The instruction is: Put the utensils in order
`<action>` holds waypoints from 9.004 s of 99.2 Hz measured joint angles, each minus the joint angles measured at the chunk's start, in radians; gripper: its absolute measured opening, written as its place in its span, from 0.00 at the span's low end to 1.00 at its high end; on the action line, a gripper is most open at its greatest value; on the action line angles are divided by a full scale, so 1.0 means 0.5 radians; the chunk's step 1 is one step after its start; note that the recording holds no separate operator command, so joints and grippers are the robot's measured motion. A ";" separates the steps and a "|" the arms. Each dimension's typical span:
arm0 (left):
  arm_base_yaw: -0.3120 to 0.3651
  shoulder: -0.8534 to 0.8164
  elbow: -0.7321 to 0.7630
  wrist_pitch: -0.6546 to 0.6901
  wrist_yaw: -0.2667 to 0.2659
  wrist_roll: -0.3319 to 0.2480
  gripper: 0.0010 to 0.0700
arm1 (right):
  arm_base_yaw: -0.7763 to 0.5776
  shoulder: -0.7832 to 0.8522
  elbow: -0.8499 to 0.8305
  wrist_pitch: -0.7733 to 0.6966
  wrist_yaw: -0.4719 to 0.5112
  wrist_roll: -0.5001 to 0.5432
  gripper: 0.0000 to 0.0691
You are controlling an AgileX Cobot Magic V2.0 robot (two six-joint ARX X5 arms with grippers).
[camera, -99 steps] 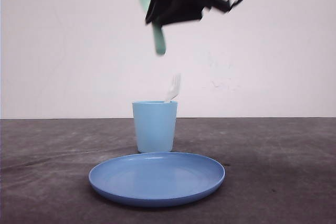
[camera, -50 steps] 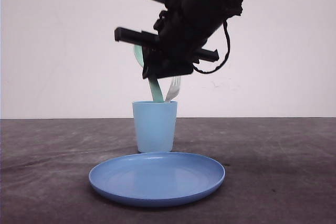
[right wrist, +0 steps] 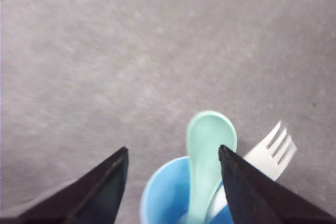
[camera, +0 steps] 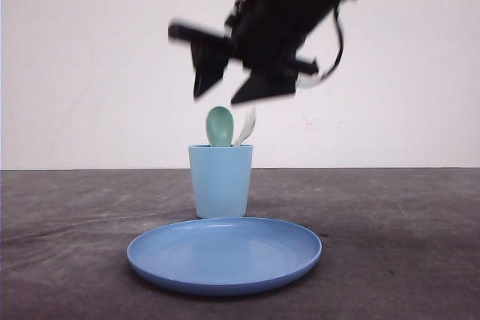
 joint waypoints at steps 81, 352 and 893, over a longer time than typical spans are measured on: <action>-0.001 0.038 0.000 -0.005 0.000 -0.004 0.33 | 0.088 -0.041 0.001 -1.016 -0.061 0.282 0.99; -0.002 0.038 0.000 -0.008 0.000 -0.006 0.33 | 0.427 -0.246 0.140 -1.322 0.074 0.037 0.61; 1.144 -1.199 -1.520 0.816 -0.013 0.507 0.02 | 0.480 -1.553 -0.144 -1.411 0.769 0.159 0.01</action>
